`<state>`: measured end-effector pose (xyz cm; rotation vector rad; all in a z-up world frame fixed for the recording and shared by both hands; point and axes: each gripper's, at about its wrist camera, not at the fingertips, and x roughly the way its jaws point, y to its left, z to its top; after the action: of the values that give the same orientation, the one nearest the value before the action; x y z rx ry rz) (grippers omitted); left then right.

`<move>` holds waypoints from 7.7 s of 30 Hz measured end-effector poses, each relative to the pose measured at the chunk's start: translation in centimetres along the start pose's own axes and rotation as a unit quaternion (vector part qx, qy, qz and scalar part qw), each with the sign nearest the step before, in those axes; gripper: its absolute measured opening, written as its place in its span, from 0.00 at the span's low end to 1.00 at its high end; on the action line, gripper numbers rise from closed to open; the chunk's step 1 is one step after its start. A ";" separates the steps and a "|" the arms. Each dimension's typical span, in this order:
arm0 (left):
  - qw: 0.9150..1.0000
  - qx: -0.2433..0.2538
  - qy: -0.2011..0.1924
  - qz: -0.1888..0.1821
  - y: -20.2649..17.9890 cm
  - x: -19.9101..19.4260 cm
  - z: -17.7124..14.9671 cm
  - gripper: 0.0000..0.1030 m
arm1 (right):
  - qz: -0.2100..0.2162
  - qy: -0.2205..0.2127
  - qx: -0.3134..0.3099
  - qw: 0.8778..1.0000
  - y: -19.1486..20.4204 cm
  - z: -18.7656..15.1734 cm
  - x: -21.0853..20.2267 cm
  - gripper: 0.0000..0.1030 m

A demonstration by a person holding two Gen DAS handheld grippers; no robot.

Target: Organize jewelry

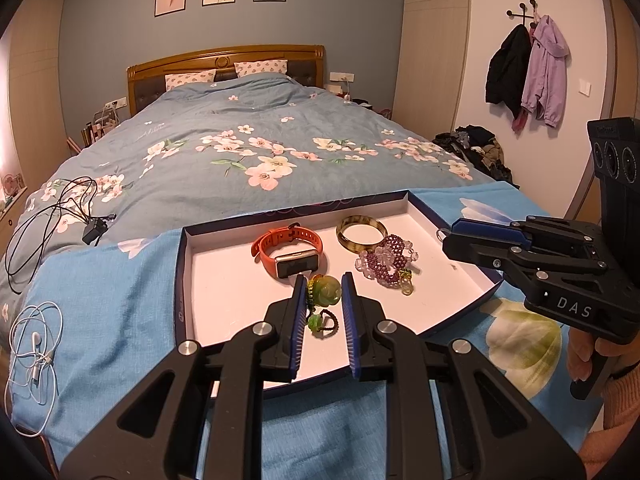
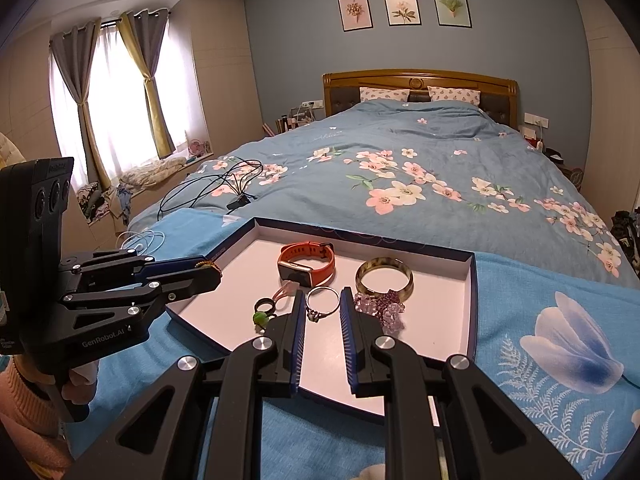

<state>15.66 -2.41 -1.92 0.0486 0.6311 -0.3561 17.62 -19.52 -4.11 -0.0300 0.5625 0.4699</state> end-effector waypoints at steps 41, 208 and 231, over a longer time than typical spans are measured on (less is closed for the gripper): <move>1.000 0.004 0.009 0.008 0.4 1.5 -0.2 0.17 | 0.001 0.011 0.007 1.000 -0.3 -0.5 1.5 0.15; 0.969 -0.037 -0.204 0.132 -4.0 -15.0 -7.8 0.95 | -0.133 -0.140 0.004 0.981 5.5 -6.5 -9.5 0.93; 0.965 -0.035 -0.219 0.140 -4.3 -15.6 -8.0 0.95 | -0.136 -0.148 0.005 0.980 5.5 -6.5 -9.8 0.93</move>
<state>-2.01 -0.41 1.03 -0.0085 0.1920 -0.0629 4.64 -19.69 -3.99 -0.0255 0.2614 0.1986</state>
